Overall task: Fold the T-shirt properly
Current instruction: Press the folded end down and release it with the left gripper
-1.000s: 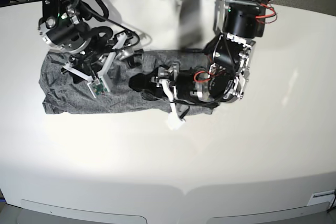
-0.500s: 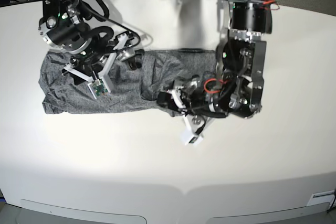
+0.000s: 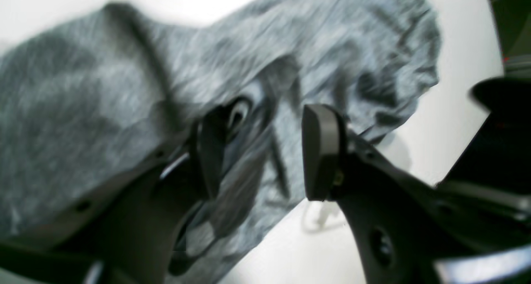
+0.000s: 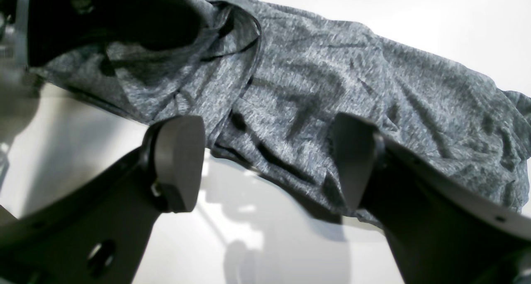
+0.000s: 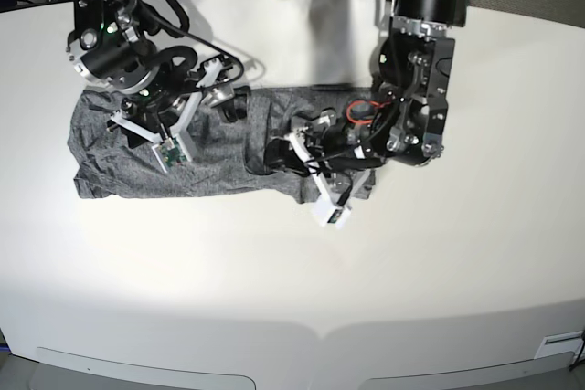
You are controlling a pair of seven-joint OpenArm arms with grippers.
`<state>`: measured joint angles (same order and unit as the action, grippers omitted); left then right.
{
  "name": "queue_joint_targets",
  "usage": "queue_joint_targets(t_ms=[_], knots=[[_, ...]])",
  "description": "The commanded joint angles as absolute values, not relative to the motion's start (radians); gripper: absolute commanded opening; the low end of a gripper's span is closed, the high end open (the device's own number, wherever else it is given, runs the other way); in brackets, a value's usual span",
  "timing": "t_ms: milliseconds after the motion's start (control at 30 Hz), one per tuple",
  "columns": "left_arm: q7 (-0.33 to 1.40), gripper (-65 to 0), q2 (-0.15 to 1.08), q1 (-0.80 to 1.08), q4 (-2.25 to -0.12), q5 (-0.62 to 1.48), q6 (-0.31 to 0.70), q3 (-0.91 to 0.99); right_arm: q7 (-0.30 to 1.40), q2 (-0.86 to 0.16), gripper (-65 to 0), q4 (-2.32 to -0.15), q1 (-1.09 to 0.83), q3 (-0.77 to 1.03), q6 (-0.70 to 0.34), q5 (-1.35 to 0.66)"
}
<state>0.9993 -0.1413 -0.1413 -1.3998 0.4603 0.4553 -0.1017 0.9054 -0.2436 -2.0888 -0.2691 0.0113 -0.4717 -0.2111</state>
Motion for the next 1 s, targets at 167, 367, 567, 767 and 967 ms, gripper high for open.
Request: queue_joint_targets(t_ms=[167, 367, 567, 767, 967], knots=[[0.928, -36.0, -0.150, -0.161, -1.417, 0.465, 0.446, -0.215, 0.883, -0.249, -18.0, -2.109, -0.261, 0.014, -0.472, -0.213], [0.822, -36.0, -0.150, -0.178, -1.417, 0.404, 0.429, -0.318, 0.883, -0.249, -18.0, -2.109, -0.261, 0.014, -0.472, -0.213], [0.767, -36.0, -0.150, -0.244, -1.417, 0.392, 0.429, -0.377, 0.883, -0.249, -18.0, -2.109, -0.260, 0.014, -0.472, -0.213], [0.927, -36.0, -0.146, -0.308, -1.418, 0.188, 0.328, -0.373, 0.882, -0.249, -18.0, -2.109, -0.260, 0.014, -0.472, -0.213], [0.917, -36.0, -0.118, -0.298, -1.417, 0.147, 0.146, -0.373, 0.883, -0.249, -18.0, -2.109, -0.260, 0.014, -0.472, -0.213]])
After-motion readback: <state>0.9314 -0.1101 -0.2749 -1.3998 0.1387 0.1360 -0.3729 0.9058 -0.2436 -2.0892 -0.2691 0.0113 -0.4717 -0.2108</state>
